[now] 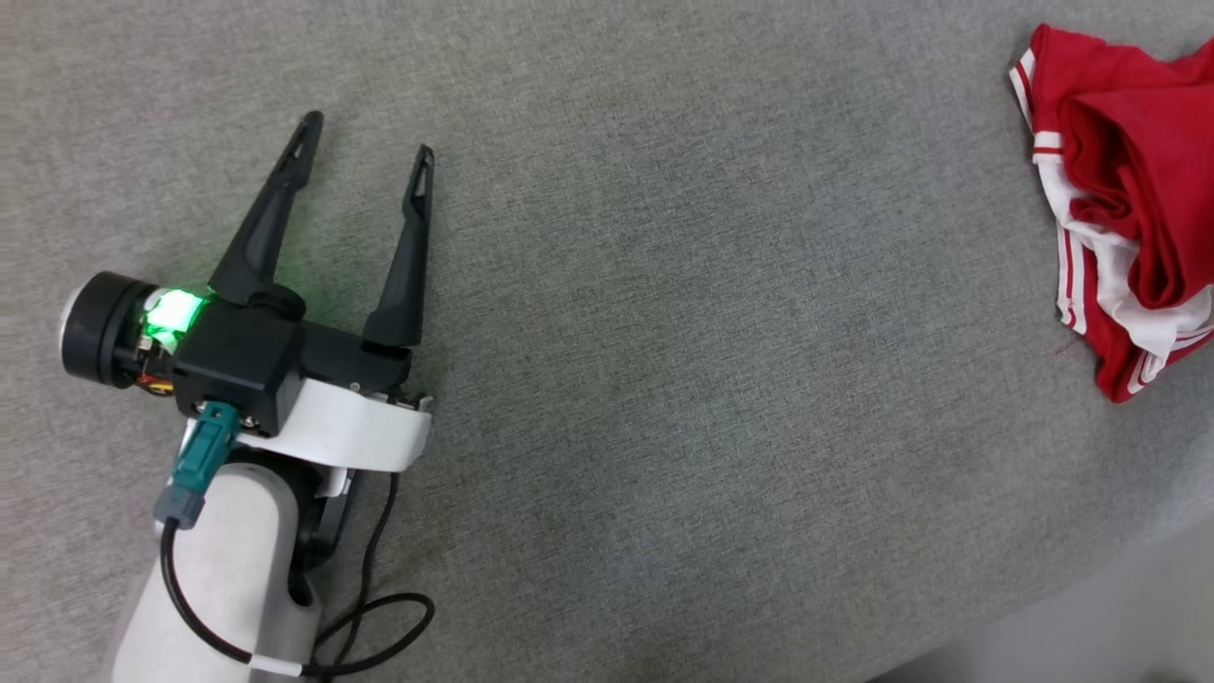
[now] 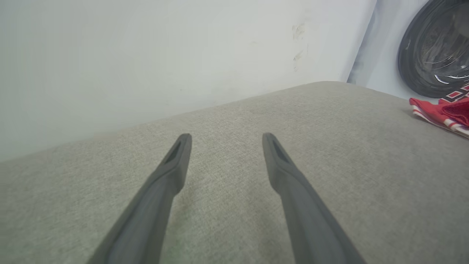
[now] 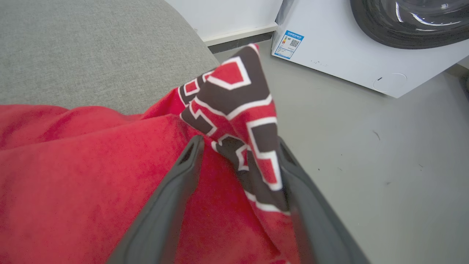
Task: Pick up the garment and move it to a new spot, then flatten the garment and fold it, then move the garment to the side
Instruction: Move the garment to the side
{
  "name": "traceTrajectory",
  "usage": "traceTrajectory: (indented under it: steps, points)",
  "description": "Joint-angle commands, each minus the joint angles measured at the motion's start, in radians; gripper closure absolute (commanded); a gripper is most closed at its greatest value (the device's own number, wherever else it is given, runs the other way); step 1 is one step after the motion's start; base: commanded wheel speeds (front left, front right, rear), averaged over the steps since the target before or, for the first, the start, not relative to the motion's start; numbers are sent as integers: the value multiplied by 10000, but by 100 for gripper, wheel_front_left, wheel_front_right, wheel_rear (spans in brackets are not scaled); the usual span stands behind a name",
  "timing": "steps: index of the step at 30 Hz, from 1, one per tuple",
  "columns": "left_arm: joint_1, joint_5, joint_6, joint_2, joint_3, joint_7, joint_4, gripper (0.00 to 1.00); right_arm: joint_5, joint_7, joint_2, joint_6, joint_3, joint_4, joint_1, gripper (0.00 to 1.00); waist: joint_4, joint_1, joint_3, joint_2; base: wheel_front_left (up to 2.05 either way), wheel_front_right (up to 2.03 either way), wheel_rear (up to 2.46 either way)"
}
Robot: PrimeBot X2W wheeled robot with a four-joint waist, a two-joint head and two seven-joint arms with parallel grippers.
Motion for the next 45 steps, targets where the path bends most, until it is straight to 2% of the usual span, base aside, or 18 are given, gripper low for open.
traceTrajectory:
  steps: [1,9,18,25,35,45]
  points:
    - [11,-11,43,-61,-58,-119,72,0,-164,-285,-3,-8,-119,196,-158,0,80,-1,-162,0,0,0,0]
    - [526,-389,233,-508,-185,-757,761,0,-971,-1553,-201,-8,-641,738,95,0,502,-1,-1411,0,0,0,0]
    - [1622,-878,615,-866,86,-1140,1524,0,-1177,-2173,68,-8,-368,-2,1374,0,1038,-1,-3247,0,0,0,0]
    - [2776,-1197,921,-1111,345,-1237,1740,0,-907,-2156,844,-8,285,-1563,3300,0,1513,-1,-4541,0,0,0,0]
    - [3826,-1446,1117,-1202,640,-1287,2027,0,-189,-1207,1561,-8,1021,-4613,5964,0,2231,-1,-5680,0,0,0,0]
    - [4639,-1399,1295,-935,1056,-1282,2190,0,-127,-235,2446,-8,1660,-7820,8249,0,2876,-1,-6458,0,0,0,0]
